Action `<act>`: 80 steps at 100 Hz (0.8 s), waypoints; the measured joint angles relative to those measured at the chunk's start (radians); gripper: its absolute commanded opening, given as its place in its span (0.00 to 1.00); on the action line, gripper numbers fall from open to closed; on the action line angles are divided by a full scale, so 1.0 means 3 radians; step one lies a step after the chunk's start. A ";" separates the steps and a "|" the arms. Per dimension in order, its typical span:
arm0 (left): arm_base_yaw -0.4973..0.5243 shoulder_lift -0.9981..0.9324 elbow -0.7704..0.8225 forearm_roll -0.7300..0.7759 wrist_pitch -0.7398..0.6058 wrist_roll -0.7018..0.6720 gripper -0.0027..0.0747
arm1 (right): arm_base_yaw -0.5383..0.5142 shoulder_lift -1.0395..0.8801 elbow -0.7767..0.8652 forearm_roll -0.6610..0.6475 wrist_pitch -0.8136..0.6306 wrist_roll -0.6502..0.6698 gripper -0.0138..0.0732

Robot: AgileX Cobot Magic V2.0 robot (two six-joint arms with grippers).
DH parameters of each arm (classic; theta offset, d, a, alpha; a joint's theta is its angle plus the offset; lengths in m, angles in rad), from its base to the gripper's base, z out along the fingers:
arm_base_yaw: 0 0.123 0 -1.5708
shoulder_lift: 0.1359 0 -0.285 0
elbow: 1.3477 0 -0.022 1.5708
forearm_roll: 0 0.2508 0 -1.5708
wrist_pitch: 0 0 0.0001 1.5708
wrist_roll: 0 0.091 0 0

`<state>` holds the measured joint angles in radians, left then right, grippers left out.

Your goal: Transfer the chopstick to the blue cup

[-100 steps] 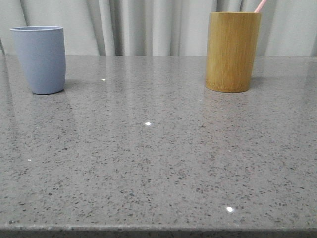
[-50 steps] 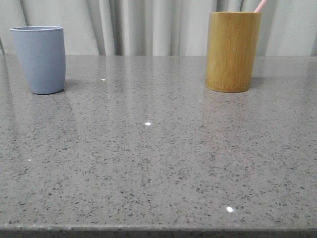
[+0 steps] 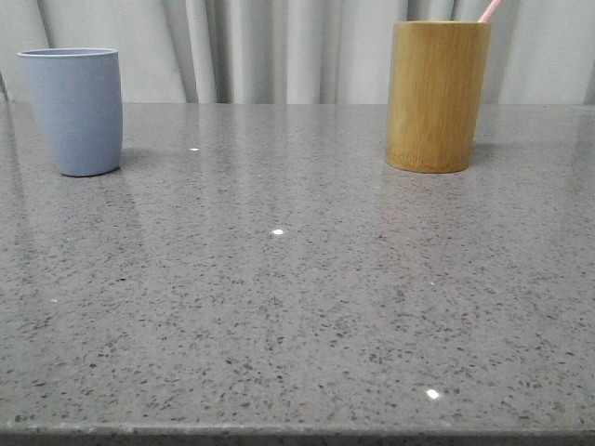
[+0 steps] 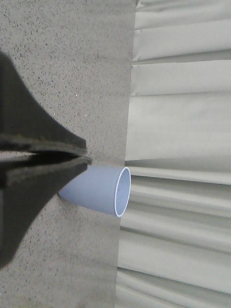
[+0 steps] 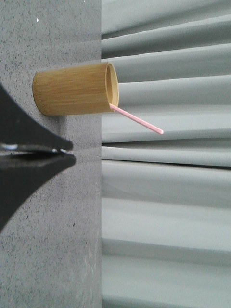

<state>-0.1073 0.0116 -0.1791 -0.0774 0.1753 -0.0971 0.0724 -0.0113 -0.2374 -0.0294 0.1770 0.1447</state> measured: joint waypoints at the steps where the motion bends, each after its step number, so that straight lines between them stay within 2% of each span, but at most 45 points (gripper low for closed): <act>1: 0.0000 0.0012 -0.0060 -0.0005 0.0070 0.0000 0.01 | 0.0000 0.0000 -0.0062 0.0000 0.0085 0.0000 0.08; 26: 0.0000 0.0909 -0.1245 -0.0013 0.1611 0.0000 0.01 | 0.0000 0.0461 -0.1138 0.0007 0.1512 0.0008 0.08; 36: 0.0000 0.1289 -0.1715 -0.0013 0.1973 0.0000 0.01 | 0.0000 0.0754 -0.1484 0.0007 0.2061 0.0008 0.08; 47: 0.0000 0.1614 -0.2062 -0.0013 0.2156 0.0031 0.01 | 0.0000 0.1068 -0.1766 0.0007 0.2547 0.0008 0.08; 57: 0.0000 0.1804 -0.2259 -0.0013 0.2254 0.0031 0.01 | 0.0000 0.1262 -0.1854 0.0007 0.2703 0.0008 0.08; 80: 0.0000 0.2035 -0.2332 -0.0013 0.2542 0.0031 0.01 | 0.0000 0.1412 -0.1862 0.0008 0.2692 0.0008 0.08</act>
<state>-0.1073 0.6221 -0.8787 -0.0813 0.9377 -0.0877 0.0724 0.4124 -0.7960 -0.0272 0.9846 0.1472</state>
